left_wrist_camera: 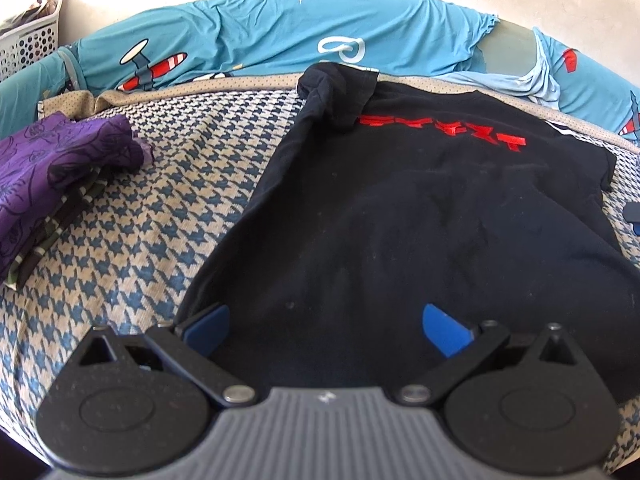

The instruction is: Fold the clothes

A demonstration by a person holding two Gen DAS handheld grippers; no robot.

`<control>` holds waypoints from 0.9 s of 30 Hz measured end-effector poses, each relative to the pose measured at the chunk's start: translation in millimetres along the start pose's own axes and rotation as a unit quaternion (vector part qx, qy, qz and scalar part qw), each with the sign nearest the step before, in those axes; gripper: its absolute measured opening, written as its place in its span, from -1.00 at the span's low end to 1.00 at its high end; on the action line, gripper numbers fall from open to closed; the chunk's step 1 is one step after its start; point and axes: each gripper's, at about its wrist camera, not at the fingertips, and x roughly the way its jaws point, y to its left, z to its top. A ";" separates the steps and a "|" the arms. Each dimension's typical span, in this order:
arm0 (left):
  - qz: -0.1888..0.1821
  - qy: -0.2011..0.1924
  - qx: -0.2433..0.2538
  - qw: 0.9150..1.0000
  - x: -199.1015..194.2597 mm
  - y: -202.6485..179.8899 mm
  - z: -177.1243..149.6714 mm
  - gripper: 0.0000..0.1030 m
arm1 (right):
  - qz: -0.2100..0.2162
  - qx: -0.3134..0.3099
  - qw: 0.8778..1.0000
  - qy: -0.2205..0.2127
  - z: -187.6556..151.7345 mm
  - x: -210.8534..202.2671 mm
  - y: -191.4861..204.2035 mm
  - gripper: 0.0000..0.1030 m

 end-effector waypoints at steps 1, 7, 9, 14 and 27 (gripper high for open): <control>0.000 0.003 -0.001 1.000 1.4 -0.3 -0.6 1.00 | -0.004 0.007 1.000 0.005 3.4 6.7 -5.9 -0.45; 0.010 0.006 0.004 1.000 6.7 0.1 -2.4 1.00 | -0.001 0.072 0.997 0.027 19.7 42.9 -36.9 -0.45; 0.011 0.005 0.005 1.000 7.3 0.5 -2.9 1.00 | 0.009 0.087 0.996 0.030 23.1 50.9 -40.2 -0.45; 0.012 0.002 0.007 1.000 7.2 -0.3 -3.8 1.00 | 0.003 0.093 0.995 0.042 26.1 69.0 -37.9 -0.45; 0.022 0.002 0.008 1.000 6.8 2.0 -4.8 1.00 | -0.053 0.036 0.997 -0.036 36.3 52.8 -24.4 -0.85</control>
